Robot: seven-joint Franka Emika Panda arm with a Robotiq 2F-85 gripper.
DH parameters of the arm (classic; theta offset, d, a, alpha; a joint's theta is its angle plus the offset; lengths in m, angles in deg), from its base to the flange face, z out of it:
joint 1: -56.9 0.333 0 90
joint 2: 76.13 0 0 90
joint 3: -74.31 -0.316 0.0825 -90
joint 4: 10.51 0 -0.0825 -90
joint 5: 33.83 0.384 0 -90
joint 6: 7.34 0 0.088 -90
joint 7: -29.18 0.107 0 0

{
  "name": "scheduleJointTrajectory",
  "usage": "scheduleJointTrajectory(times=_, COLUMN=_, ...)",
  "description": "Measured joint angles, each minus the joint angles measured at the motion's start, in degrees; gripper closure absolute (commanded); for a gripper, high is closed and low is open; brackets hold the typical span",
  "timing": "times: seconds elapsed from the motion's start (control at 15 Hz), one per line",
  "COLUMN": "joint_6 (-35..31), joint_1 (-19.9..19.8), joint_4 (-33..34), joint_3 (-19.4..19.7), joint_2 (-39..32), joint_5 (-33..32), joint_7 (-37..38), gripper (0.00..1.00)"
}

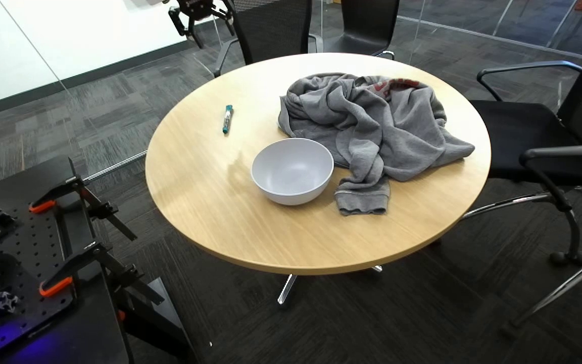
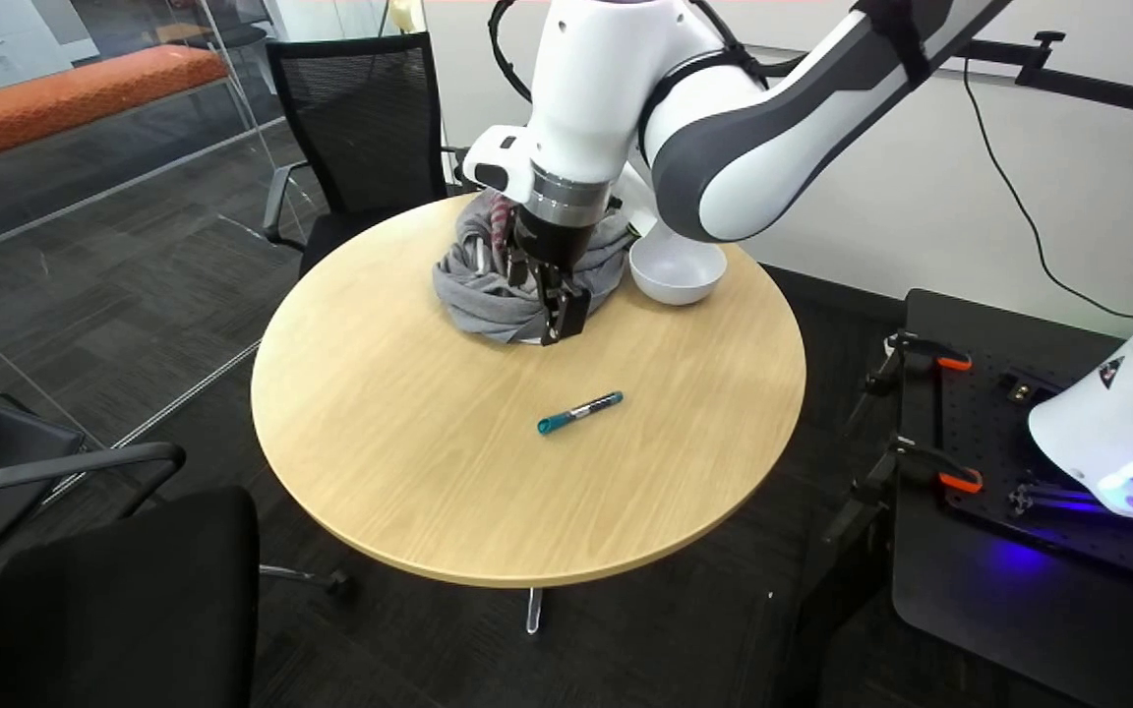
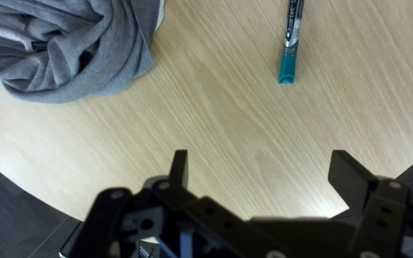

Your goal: Remove the marker from the bowl and put it on the table

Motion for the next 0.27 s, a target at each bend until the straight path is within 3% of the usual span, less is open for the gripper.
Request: scheduleJointTrajectory(times=0.27, joint_6=0.0, joint_1=0.0, joint_4=-1.12, joint_3=0.02, joint_2=1.03, joint_5=0.0, joint_7=0.0, gripper=0.0)
